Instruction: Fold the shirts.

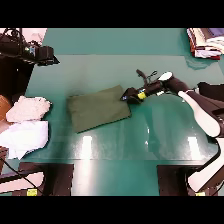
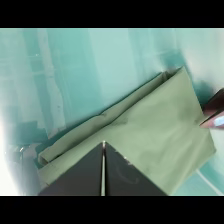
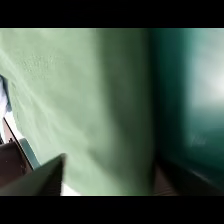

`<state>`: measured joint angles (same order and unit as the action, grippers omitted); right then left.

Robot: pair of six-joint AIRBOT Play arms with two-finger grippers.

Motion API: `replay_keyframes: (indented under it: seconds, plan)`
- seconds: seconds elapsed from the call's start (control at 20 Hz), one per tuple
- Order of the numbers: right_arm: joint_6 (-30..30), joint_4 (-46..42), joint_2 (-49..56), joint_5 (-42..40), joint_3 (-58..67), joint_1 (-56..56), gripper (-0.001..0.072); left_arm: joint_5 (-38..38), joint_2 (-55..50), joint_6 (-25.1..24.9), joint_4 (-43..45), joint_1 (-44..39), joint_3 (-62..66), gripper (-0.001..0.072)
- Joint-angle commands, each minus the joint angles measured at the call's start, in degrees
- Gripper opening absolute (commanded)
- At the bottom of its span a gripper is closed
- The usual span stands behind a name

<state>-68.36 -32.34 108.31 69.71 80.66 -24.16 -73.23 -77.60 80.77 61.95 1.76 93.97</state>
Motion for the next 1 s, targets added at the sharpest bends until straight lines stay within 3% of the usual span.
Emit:
replay_keyframes:
  seconds: [0.0, 0.05, 0.15, 0.2, 0.45, 0.8, 0.95]
  plan:
    - [1.0, 1.1, 3.3, -2.2, 2.6, -5.3, 0.0499, 0.4, 0.0, -0.2, -0.2, 0.0, 0.0, 0.0033]
    - [1.0, 0.7, 3.8, -2.5, 4.4, -6.3, 0.0386, 0.4, 0.0, -0.2, -0.6, 0.0, 0.0, 0.0033]
    - [1.1, 0.6, 4.6, -2.8, 8.6, -7.5, 0.0075, 0.2, 0.0, -0.2, -1.1, 0.0, 0.0, 0.0032]
    - [1.4, 0.6, 4.7, -2.8, 10.5, -7.5, 0.0022, 0.1, 0.0, -0.2, -1.1, -0.3, 0.0, 0.0032]
    - [1.1, 0.3, 3.1, 0.9, 19.5, -1.4, 0.0021, 0.5, 0.0, -0.2, 0.1, -8.8, 0.0, 0.0032]
    - [-5.9, -19.7, -12.9, 2.7, 21.0, 23.9, 0.0022, 5.6, 0.0, -0.2, 0.0, -22.1, 0.0, 0.0032]
    - [-6.3, -23.0, -17.5, 2.9, 21.0, 37.2, 0.0022, 9.4, 0.0, -0.2, 0.1, -25.5, 0.0, 0.0032]
